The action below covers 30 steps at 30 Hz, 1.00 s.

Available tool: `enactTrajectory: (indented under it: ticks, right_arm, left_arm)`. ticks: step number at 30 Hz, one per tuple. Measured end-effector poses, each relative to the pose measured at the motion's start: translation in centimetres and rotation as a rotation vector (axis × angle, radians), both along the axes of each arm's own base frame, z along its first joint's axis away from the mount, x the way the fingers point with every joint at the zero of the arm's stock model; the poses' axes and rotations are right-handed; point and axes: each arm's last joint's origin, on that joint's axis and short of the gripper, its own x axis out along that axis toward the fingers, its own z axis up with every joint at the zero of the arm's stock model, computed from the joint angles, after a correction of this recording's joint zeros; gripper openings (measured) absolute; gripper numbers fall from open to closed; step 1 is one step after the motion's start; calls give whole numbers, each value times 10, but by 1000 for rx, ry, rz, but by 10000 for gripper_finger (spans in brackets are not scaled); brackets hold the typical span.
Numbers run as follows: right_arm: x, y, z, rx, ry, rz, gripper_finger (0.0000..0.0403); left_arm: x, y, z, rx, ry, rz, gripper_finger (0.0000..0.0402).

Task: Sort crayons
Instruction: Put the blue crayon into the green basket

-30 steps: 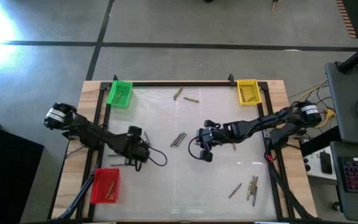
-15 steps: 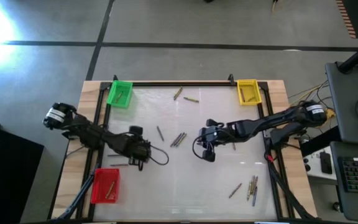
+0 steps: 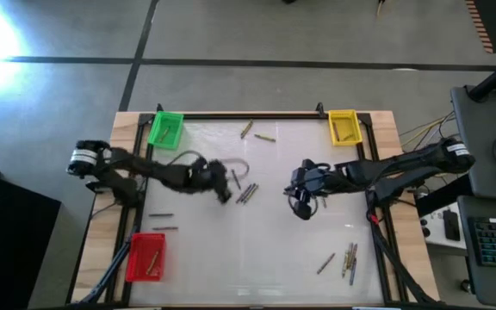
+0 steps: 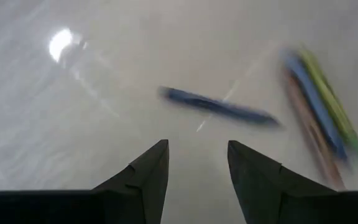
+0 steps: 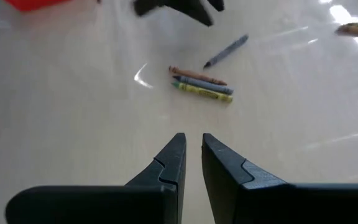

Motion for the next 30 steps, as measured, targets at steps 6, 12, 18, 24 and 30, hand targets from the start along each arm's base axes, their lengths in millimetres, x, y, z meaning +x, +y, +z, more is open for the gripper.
enactTrajectory:
  ticks: [6,12,18,24,30]
  right_arm:
    - [-11,-2,6,-35,-37,-53,43]
    - [-18,-4,2,-53,26,-63,43]
    - [-20,-4,-8,-49,90,-76,43]
    - [-21,-4,-12,-44,102,-83,43]
    - [-22,-4,-12,-21,103,-107,43]
  left_arm:
    - [28,45,-7,-216,-110,271,149]
    - [90,48,-12,-227,-120,233,149]
    - [123,48,-41,-189,151,259,149]
    - [139,41,-41,-101,298,229,149]
    - [149,32,0,12,375,-17,148]
